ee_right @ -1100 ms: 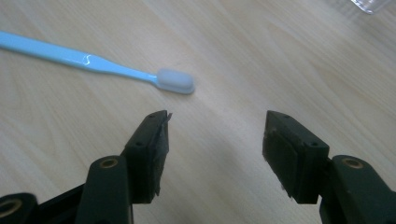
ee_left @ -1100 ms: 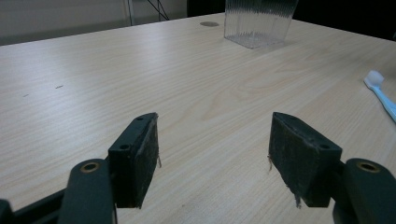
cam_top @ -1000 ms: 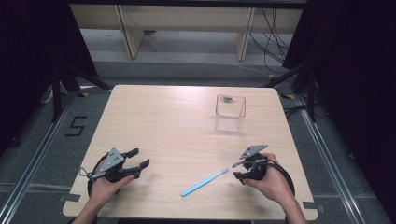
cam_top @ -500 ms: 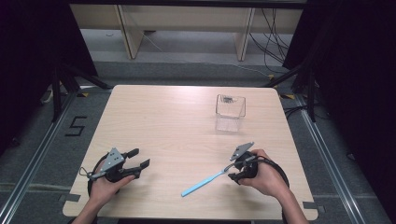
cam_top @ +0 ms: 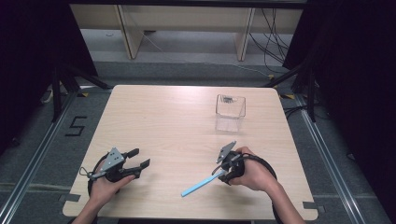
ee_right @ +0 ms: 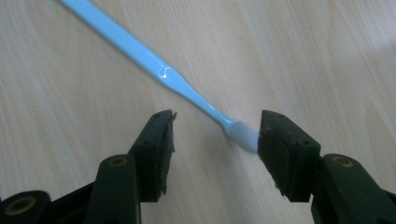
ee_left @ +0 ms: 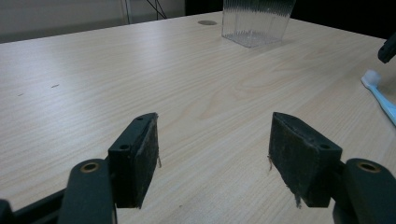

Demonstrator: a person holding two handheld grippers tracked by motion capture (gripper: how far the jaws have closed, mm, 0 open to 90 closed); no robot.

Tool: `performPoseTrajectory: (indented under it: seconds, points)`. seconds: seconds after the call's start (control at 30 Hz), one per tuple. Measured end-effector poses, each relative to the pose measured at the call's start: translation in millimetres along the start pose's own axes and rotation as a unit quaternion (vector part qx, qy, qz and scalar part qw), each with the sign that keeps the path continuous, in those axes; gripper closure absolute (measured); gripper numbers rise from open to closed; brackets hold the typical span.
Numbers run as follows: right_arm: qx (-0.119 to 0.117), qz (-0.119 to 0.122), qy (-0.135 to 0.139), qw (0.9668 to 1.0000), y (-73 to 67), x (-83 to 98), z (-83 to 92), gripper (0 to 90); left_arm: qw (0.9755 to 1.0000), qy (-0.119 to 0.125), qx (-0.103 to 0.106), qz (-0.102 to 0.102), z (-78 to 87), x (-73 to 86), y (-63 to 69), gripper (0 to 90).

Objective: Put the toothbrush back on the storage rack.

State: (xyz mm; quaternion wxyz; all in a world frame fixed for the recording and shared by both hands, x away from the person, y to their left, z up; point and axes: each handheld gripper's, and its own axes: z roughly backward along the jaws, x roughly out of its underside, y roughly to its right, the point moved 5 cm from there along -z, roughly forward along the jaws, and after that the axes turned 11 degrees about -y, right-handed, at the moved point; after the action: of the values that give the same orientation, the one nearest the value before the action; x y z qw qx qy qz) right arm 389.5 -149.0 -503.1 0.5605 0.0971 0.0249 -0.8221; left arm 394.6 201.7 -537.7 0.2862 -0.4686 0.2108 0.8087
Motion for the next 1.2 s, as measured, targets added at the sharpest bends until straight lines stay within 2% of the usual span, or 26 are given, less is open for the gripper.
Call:
performPoseTrajectory:
  seconds: [0.13, 0.17, 0.27, 0.47, 0.63, 0.67, 0.7, 0.73, 0.77, 0.8, 0.87, 0.9, 0.93, 0.97, 1.0, 1.03, 1.1, 1.17, 1.2]
  points:
    - [-0.004, 0.006, -0.003, 1.0, -1.2, -4.7, -1.9, 46.4, 1.0, 0.001, 0.001, -0.001, -0.4, -0.1, 0.3, 32.6]
    - [-0.006, 0.017, -0.003, 0.9998, -0.9, -6.8, -3.2, 46.5, 1.0, 0.001, 0.002, -0.001, -0.5, -0.1, 0.4, 32.6]
    - [-0.008, 0.022, -0.005, 0.9997, -1.5, -8.3, -4.4, 46.9, 1.0, 0.001, 0.002, -0.001, -0.6, -0.2, 0.6, 32.6]
    - [-0.028, 0.037, -0.025, 0.9986, -8.5, -16.6, -8.3, 48.0, 1.0, 0.0, 0.002, -0.001, -0.9, -0.2, 1.0, 32.6]
    - [-0.029, 0.054, -0.037, 0.9974, -10.6, -21.7, -10.7, 48.9, 1.0, 0.0, 0.003, 0.0, -0.8, -0.2, 0.9, 32.6]
    - [-0.032, 0.062, -0.041, 0.9967, -10.7, -22.5, -11.0, 49.1, 1.0, 0.0, 0.003, -0.001, -0.9, -0.2, 0.8, 32.6]
    - [-0.016, 0.08, -0.054, 0.9952, -7.8, -22.7, -11.4, 49.4, 1.0, -0.007, 0.0, -0.002, 0.0, 0.1, 0.8, 32.6]
    - [-0.02, 0.074, -0.067, 0.9948, -10.2, -23.8, -10.5, 50.0, 1.0, -0.006, 0.0, -0.003, 0.0, 0.0, 0.9, 32.6]
    - [-0.02, 0.074, -0.067, 0.9948, -10.2, -23.8, -10.5, 50.0, 1.0, -0.006, 0.0, -0.003, 0.0, 0.0, 0.9, 32.6]
    - [-0.026, 0.085, -0.075, 0.9932, -10.9, -25.9, -9.9, 50.1, 1.0, 0.0, 0.004, -0.003, -0.9, -0.3, 0.9, 32.6]
    - [-0.024, 0.087, -0.079, 0.9927, -11.4, -26.9, -9.6, 50.1, 1.0, 0.0, 0.004, -0.002, -0.9, -0.3, 0.9, 32.6]
    - [-0.022, 0.118, -0.075, 0.9899, -7.7, -28.9, -10.5, 50.1, 1.0, 0.0, 0.004, -0.002, -0.8, -0.3, 0.7, 32.6]
    - [-0.02, 0.105, -0.081, 0.9909, -9.4, -29.3, -9.3, 50.2, 1.0, 0.0, 0.004, -0.002, -0.9, -0.3, 0.8, 32.6]
    - [-0.02, 0.12, -0.078, 0.9895, -8.4, -31.6, -9.9, 50.1, 1.0, 0.0, 0.005, -0.002, -1.0, -0.3, 0.9, 32.6]
    - [-0.014, 0.107, -0.087, 0.9903, -10.6, -32.3, -8.1, 50.1, 1.0, -0.006, 0.001, -0.003, -0.2, 0.0, 0.9, 32.6]
    - [-0.014, 0.107, -0.087, 0.9903, -10.6, -32.3, -8.1, 50.1, 1.0, -0.006, 0.001, -0.003, -0.2, 0.0, 0.9, 32.6]
    - [-0.017, 0.11, -0.087, 0.99, -11.6, -33.9, -8.3, 50.1, 1.0, -0.007, 0.001, -0.003, -0.2, 0.0, 0.9, 32.6]
    - [-0.015, 0.131, -0.082, 0.9879, -10.1, -36.3, -10.2, 49.9, 1.0, -0.007, 0.001, -0.003, -0.2, 0.0, 0.8, 32.6]
    - [-0.015, 0.131, -0.082, 0.9879, -10.1, -36.3, -10.2, 49.9, 1.0, -0.007, 0.001, -0.003, -0.2, 0.0, 0.8, 32.6]
